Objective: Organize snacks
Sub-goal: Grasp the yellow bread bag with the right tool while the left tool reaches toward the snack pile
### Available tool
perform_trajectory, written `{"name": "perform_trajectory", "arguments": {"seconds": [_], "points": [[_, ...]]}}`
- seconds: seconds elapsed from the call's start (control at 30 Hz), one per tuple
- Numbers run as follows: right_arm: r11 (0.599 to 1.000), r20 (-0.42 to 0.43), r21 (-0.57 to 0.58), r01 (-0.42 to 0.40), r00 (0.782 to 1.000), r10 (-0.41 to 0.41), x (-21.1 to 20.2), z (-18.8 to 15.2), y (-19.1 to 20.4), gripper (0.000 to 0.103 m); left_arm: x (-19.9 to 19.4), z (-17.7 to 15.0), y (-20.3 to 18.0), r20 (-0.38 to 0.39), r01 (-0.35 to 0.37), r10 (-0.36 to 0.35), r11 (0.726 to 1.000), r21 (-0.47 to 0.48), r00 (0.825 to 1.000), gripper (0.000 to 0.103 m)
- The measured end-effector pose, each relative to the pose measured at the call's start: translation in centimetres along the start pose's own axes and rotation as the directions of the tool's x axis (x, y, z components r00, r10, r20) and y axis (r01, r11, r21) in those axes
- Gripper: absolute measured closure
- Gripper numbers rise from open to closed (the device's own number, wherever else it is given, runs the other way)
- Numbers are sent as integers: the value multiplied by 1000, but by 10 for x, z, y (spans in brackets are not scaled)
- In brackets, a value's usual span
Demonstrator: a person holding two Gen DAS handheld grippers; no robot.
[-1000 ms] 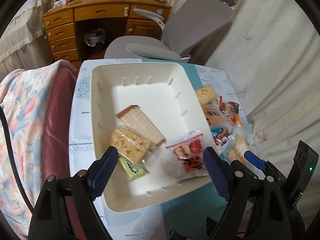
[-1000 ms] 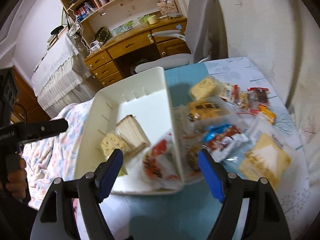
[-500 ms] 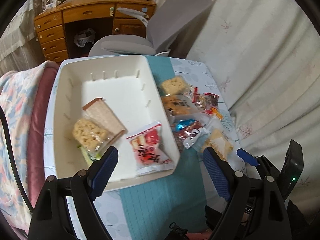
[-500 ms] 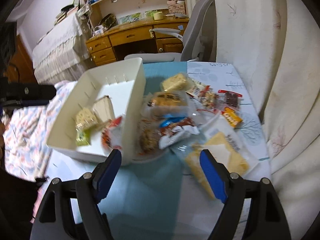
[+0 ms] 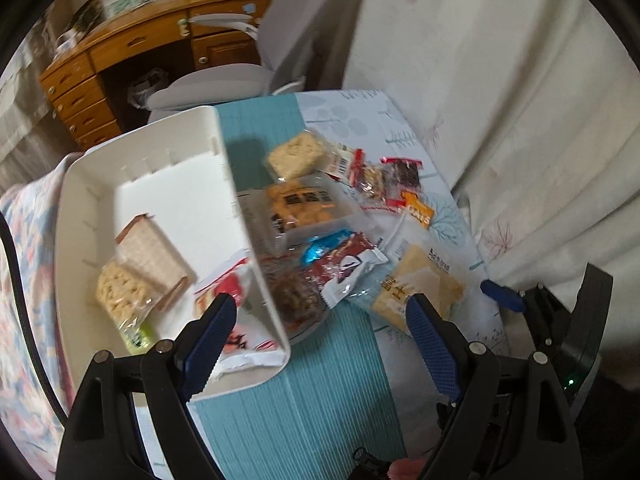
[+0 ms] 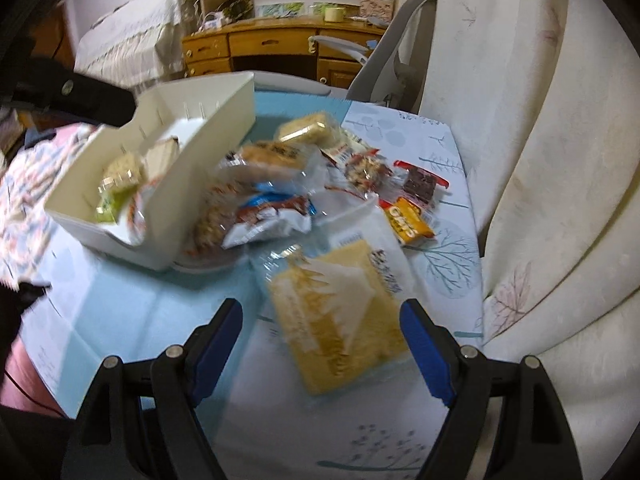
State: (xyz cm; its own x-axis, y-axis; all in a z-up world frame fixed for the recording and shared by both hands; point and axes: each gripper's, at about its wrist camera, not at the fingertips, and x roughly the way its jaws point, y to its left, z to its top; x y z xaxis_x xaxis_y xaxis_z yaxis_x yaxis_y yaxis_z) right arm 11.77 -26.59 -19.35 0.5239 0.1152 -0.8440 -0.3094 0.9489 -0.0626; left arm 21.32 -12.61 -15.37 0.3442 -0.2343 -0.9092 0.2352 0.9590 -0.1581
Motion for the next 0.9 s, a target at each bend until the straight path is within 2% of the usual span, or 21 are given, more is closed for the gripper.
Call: {"name": "perform_trajectory", "arguments": {"seconds": [0.2,0.33,0.4,0.6,0.8,0.9], "points": [[996,-13,-83,-21,1000,20,21,-10,-6,21,44,11,-26,-79,-17,22,998,60,997,17],[987,-7,-154,-36,999,35,31,-16,-3,21,74,16,-35,-141,-23,31,998,54,989,17],[982,-1,-184,-37,999,37,35,-18,-2,17,87,19,-38,-169,-25,32,999,43,985,17],[967,-18,-248,-51,999,48,54,-23,-1,13,124,26,-39,-247,-31,19,998,-45,969,17],[961,6,-266,-71,997,76,65,-21,-4,4,155,29,-35,-317,-73,32,990,-119,948,17],[961,8,-260,-97,995,102,70,-19,-7,2,164,30,-32,-336,-85,27,984,-159,941,22]]}}
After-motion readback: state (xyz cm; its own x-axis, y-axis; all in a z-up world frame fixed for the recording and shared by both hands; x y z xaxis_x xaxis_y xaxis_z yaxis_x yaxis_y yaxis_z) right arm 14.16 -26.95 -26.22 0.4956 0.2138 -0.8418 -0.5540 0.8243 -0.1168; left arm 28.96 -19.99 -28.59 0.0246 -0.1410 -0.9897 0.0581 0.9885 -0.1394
